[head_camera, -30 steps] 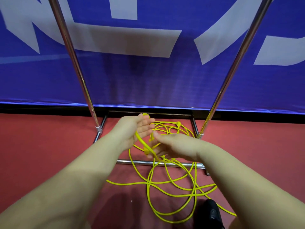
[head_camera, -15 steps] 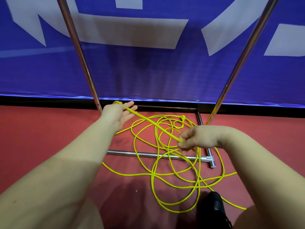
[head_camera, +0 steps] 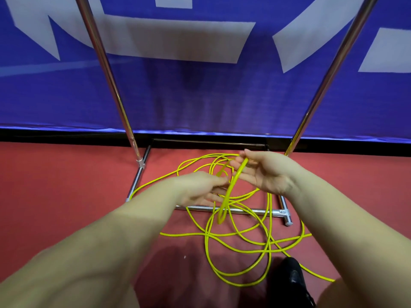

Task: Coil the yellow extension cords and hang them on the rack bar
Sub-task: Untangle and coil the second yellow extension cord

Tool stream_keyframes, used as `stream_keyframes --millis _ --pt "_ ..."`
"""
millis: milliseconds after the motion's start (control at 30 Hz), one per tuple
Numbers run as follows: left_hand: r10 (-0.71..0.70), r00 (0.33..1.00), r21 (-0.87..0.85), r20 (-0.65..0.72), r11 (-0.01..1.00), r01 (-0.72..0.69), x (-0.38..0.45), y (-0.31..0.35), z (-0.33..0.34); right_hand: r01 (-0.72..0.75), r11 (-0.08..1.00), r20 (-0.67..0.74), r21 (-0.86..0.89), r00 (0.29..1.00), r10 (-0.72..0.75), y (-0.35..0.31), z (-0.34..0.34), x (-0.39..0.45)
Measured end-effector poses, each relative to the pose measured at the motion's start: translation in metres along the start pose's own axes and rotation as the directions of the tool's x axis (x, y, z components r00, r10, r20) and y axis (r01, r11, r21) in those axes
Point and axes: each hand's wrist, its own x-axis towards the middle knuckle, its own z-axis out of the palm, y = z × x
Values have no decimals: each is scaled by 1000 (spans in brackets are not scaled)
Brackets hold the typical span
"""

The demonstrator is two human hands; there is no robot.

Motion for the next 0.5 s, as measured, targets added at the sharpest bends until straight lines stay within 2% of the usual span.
stream_keyframes --millis 100,233,267,333,367,433,500 --pt "23 997 25 79 999 -25 0 1 14 37 994 -12 103 999 -36 -4 6 3" --pt "106 993 -70 47 992 -103 -12 13 3 132 958 -73 254 990 -117 -14 6 8" --pt "136 990 -2 32 991 -136 -18 16 -1 151 951 -91 271 987 -131 -17 4 9" --pt "217 976 237 11 948 -213 -28 17 -11 139 952 -91 271 989 -118 -22 2 8" --pt "257 966 320 6 915 -245 -31 16 -17 114 965 -72 236 992 -100 -23 1 7" --pt "324 945 375 -32 881 -289 -38 15 -27 77 995 -8 56 997 -77 -21 2 4" --pt "380 916 281 -130 900 -333 -47 20 -33 97 959 55 -267 995 -85 -13 5 -2"
